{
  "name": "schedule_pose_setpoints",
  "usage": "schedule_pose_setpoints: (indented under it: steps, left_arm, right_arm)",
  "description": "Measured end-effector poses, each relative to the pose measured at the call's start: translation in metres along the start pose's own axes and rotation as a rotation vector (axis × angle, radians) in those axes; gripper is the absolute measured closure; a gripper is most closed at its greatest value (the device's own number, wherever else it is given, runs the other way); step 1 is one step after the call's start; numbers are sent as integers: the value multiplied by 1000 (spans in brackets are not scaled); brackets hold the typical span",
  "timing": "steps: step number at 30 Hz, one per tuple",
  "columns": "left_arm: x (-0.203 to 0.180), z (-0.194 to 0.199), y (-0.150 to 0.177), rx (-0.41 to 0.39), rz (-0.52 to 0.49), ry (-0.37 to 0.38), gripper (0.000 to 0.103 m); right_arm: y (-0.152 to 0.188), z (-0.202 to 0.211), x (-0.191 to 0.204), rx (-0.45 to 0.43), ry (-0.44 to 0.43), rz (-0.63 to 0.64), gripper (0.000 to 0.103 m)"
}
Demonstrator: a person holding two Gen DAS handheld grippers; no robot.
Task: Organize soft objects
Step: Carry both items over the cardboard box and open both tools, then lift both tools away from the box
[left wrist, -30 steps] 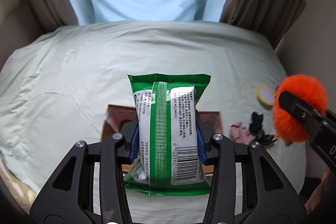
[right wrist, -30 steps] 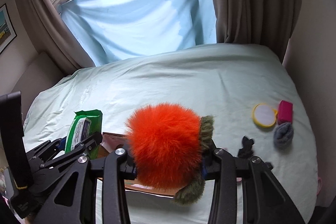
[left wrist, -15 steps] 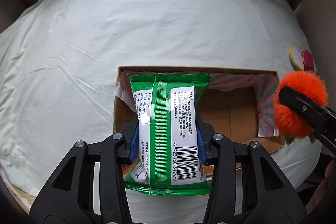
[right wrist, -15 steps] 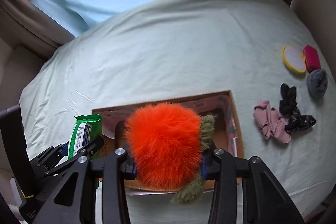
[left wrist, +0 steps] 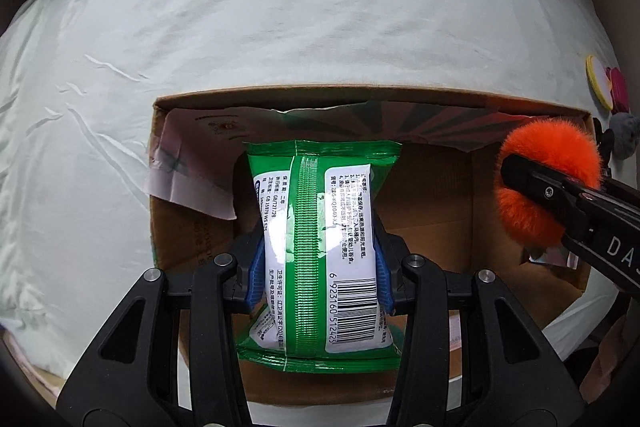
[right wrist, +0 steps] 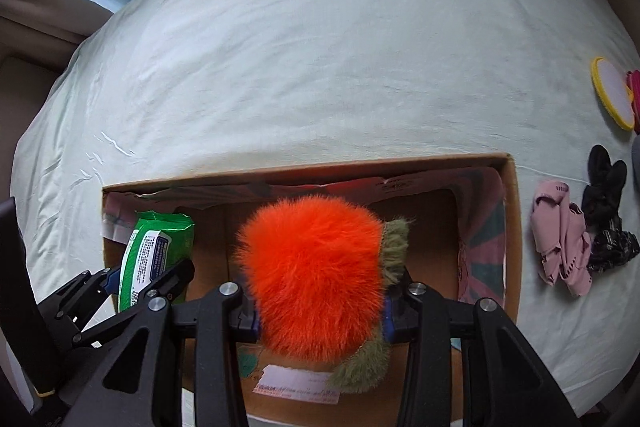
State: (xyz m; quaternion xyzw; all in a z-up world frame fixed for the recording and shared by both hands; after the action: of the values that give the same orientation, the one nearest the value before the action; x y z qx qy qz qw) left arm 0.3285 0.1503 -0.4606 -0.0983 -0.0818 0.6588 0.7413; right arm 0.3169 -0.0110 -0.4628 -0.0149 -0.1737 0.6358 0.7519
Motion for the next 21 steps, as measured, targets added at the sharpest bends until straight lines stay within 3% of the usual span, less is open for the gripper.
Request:
schedule_pose_setpoints:
  steps: [6, 7, 9, 10, 11, 21]
  left_arm:
    - [-2, -12, 0, 36, -14, -3, 60]
    - [-2, -11, 0, 30, -15, -6, 41]
    - [-4, -8, 0, 24, -17, 14, 2]
    - [-5, -6, 0, 23, -16, 26, 0]
    - [-5, -3, 1, 9, -19, 31, 0]
    - [-4, 10, 1, -20, -38, 20, 0]
  right_arm:
    - [-2, -16, -1, 54, -22, -21, 61]
    - [-3, -17, -1, 55, -17, -25, 55]
    - [-4, -21, -3, 64, -6, -18, 28]
    - [-4, -22, -5, 64, -6, -17, 3]
    - [-5, -22, -6, 61, -5, -16, 0]
    - [-3, -5, -15, 23, -4, -56, 0]
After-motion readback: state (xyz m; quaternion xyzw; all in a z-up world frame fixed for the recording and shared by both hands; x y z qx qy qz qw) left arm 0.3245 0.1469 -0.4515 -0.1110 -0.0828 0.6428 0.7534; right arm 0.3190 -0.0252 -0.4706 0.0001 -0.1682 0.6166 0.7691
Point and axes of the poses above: each gripper's, at about its wrist camera, not at the fingertips, and z roughly against the way its jaws point, x to its left, y to its underside, the point moved 4 cm from there along -z, roughly the way its jaws point, and after that the axes turned 7 degrees about -x, right-handed, at the moved point
